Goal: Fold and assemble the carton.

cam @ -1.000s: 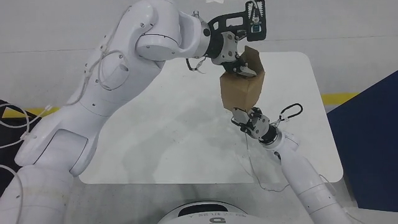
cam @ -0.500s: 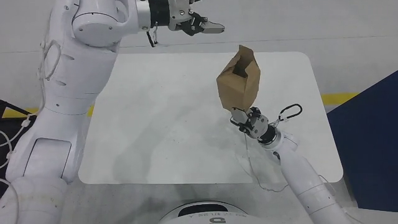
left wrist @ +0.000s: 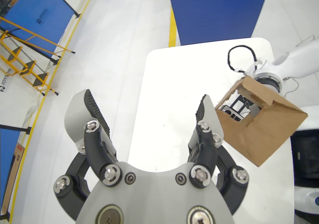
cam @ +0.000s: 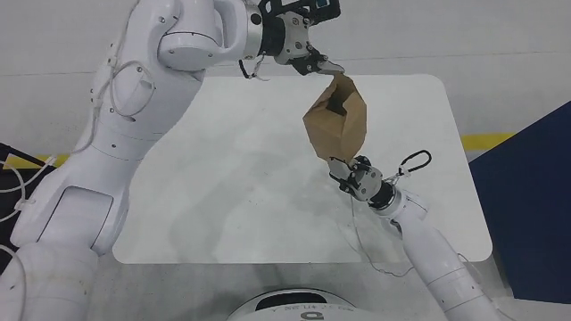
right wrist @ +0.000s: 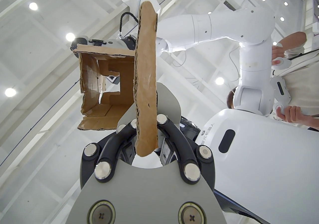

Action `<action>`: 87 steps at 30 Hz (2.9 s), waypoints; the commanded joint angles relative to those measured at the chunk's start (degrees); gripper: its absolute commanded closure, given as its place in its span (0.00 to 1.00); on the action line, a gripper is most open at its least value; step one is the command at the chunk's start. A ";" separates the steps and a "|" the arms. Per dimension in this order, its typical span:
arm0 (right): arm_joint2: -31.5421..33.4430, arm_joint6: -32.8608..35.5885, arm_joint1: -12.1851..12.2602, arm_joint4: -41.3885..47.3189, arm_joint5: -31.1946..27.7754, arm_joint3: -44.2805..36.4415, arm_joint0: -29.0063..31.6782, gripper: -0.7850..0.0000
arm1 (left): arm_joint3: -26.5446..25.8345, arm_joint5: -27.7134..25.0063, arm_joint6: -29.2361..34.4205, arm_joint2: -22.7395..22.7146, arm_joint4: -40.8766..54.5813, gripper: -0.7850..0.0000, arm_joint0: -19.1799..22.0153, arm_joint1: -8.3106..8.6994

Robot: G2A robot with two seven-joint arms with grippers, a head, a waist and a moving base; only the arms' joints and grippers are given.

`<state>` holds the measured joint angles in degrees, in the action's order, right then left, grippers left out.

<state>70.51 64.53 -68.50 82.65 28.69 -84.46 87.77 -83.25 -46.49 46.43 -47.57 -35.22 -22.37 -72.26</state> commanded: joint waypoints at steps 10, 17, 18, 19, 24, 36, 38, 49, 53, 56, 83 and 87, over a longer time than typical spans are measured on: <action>0.93 -0.25 0.07 2.08 0.73 0.17 0.24 1.00 | -0.25 -3.37 -0.53 0.81 2.33 0.00 -1.35 0.53; 0.32 -2.32 -0.16 5.03 2.99 0.86 -0.31 1.00 | -2.33 -0.66 -9.90 -2.61 -3.77 0.00 -4.33 1.07; 0.31 -2.69 -0.20 5.43 3.06 0.90 -0.39 1.00 | -2.38 -0.88 -10.95 -2.74 -3.89 0.00 -4.79 1.10; 0.24 -3.01 -0.22 5.68 3.29 0.90 -0.41 1.00 | -2.32 -1.07 -11.33 -2.73 -4.33 0.00 -5.08 1.13; 0.18 -4.37 -0.26 7.07 4.80 0.99 -0.31 1.00 | -2.05 -1.67 -12.77 -2.60 -5.04 0.00 -5.67 1.17; 0.98 -14.39 -0.61 22.35 15.77 2.81 -1.12 1.00 | -2.17 -2.45 -20.42 -3.69 -11.53 0.00 -7.90 1.37; 1.14 -16.00 -0.64 25.18 17.74 2.78 -1.15 1.00 | -1.79 -0.38 -22.87 -4.94 -11.92 0.00 -8.41 1.42; 1.27 -16.72 -0.64 26.54 18.72 2.70 -1.16 1.00 | -0.19 -0.76 -35.58 -14.32 -3.04 0.00 -20.24 3.13; 0.94 -20.29 -0.46 23.54 19.92 0.95 -1.29 1.00 | -0.72 -2.96 -35.67 -16.63 -1.49 0.00 -26.27 4.06; 0.71 -21.62 -0.19 20.06 21.84 0.25 -1.39 1.00 | -1.29 -4.62 -34.05 -17.61 -0.33 0.00 -28.83 4.60; -4.74 -18.26 1.57 12.59 29.31 -2.34 -3.00 1.00 | 5.28 -11.52 -34.92 -10.59 -0.55 0.00 -26.30 3.75; -5.24 -18.26 1.81 13.50 29.31 -2.58 -3.42 1.00 | 5.35 -11.52 -36.14 -9.71 -1.01 0.00 -26.39 3.91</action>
<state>65.42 46.27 -66.77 95.90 58.00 -86.94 84.49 -77.79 -58.00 10.87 -57.56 -36.09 -48.68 -68.40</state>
